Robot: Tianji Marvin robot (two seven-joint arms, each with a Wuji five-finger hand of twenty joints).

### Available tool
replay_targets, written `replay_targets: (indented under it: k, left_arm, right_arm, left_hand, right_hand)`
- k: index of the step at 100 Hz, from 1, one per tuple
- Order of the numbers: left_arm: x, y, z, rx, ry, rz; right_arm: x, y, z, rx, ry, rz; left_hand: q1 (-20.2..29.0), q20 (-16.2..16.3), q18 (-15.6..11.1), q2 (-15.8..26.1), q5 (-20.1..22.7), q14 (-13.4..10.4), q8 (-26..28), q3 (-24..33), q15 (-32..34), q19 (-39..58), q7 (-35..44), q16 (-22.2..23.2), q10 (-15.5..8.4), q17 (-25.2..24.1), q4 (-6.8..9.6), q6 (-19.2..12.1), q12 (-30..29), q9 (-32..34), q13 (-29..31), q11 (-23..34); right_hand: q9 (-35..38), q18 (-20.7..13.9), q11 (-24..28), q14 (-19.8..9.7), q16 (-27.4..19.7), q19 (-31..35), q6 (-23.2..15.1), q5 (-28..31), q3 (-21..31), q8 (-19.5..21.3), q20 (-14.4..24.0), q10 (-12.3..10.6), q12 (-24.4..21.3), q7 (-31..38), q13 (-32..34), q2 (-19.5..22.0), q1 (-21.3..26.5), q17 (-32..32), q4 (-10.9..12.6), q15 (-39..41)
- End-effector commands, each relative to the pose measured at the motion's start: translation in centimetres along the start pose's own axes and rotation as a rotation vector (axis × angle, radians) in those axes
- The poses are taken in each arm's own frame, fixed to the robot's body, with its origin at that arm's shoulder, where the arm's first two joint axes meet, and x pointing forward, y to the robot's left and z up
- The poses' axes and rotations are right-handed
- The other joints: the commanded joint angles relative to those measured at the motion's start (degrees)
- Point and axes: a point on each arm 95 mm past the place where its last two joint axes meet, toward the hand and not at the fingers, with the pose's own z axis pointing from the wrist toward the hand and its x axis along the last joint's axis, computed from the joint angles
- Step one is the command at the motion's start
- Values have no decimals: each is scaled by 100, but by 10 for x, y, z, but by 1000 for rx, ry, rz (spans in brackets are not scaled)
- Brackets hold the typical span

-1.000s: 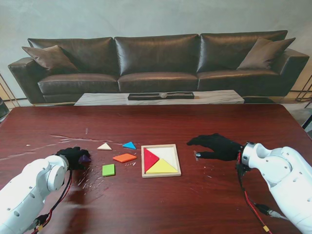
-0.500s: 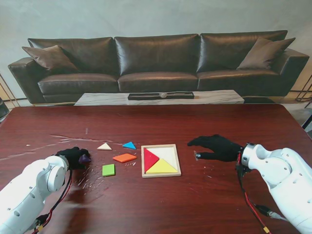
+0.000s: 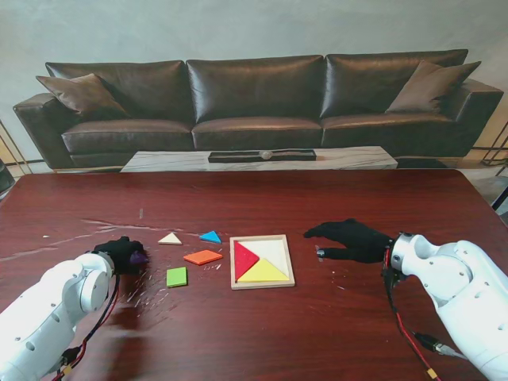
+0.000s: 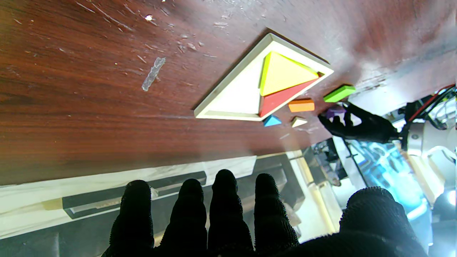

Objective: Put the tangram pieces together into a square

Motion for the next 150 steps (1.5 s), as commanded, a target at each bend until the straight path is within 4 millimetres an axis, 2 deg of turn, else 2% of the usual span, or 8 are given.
replay_targets:
  k: [1, 43, 84, 110, 123, 131, 137, 150]
  left_arm:
    - [-4, 45, 2, -115, -21, 2]
    - [-6, 56, 4, -137, -32, -14]
    - [-4, 58, 6, -127, -47, -18]
    - [-3, 59, 8, -118, -55, -15]
    - [-3, 60, 9, -98, -58, -18]
    - [-3, 60, 9, -99, -62, -18]
    - [-3, 61, 8, -106, -64, -16]
    - [-4, 62, 7, -111, -69, -1]
  right_arm:
    - [3, 0, 3, 3, 5, -5]
    - [5, 2, 6, 6, 6, -12]
    - [7, 2, 8, 11, 2, -14]
    - [7, 2, 7, 14, -3, -15]
    - [6, 1, 7, 15, -4, -14]
    - [6, 1, 7, 16, -5, -12]
    - [6, 0, 7, 18, -6, -11]
    - [6, -1, 6, 19, -7, -8]
  left_hand:
    - [578, 116, -266, -153, 370, -444, 211, 1016, 606, 236, 590, 283, 189, 176, 567, 285, 222, 115, 513, 247]
    - [1480, 948, -514, -375, 93, -999, 776, 567, 1895, 1111, 1736, 2216, 149, 647, 461, 201, 1265, 21, 777, 1389]
    - [1629, 1769, -639, -455, 14, -1787, 1036, 570, 3675, 1623, 2852, 1653, 1, 1209, 507, 147, 3137, 654, 831, 2307]
    - [1537, 1842, -562, -478, 162, -1901, 1053, 624, 3959, 1738, 3031, 1769, -193, 1448, 471, 27, 3631, 966, 934, 2440]
    - [1403, 1759, -441, -329, 198, -1724, 850, 622, 3700, 1536, 2995, 1919, -115, 1435, 459, -93, 3330, 698, 922, 2273]
    - [1346, 1591, -166, -215, 333, -1316, 729, 410, 3024, 1161, 2751, 2241, 56, 1278, 486, -252, 2122, 50, 768, 1983]
    - [1421, 1471, -48, -182, 410, -1008, 703, 206, 2328, 931, 2791, 2037, 286, 1132, 497, -354, 1329, -237, 568, 1037]
    - [1508, 1368, -179, -170, 425, -1006, 633, -42, 2019, 998, 3051, 1677, 459, 1147, 540, -550, 283, -187, 543, -647]
  right_hand:
    - [25, 35, -8, -48, -115, 79, -98, -31, -3, -48, -157, -72, 17, 46, 87, 82, 92, -35, 127, 0]
    - [75, 42, 14, -59, -115, 82, -111, -34, -4, -82, -158, -80, 29, 95, 126, 76, 128, -33, 128, 15]
    - [122, 32, 22, -61, -118, 80, -115, -51, -2, -117, -160, -94, 34, 132, 153, 69, 169, -35, 131, 26]
    - [135, 31, 23, -53, -122, 81, -118, -59, -3, -133, -160, -101, 37, 148, 174, 55, 190, -31, 131, 33]
    - [150, 35, 31, -42, -125, 87, -122, -61, 0, -141, -157, -111, 41, 160, 184, 53, 205, -17, 133, 36]
    - [146, 34, 35, -44, -124, 88, -130, -65, -1, -146, -157, -117, 44, 166, 196, 51, 211, -16, 133, 42]
    - [152, 48, 43, -27, -122, 91, -137, -65, 0, -149, -155, -127, 48, 172, 200, 45, 220, -8, 133, 46]
    - [143, 62, 57, -15, -116, 91, -163, -65, 4, -156, -154, -137, 56, 187, 207, 42, 239, -7, 135, 47]
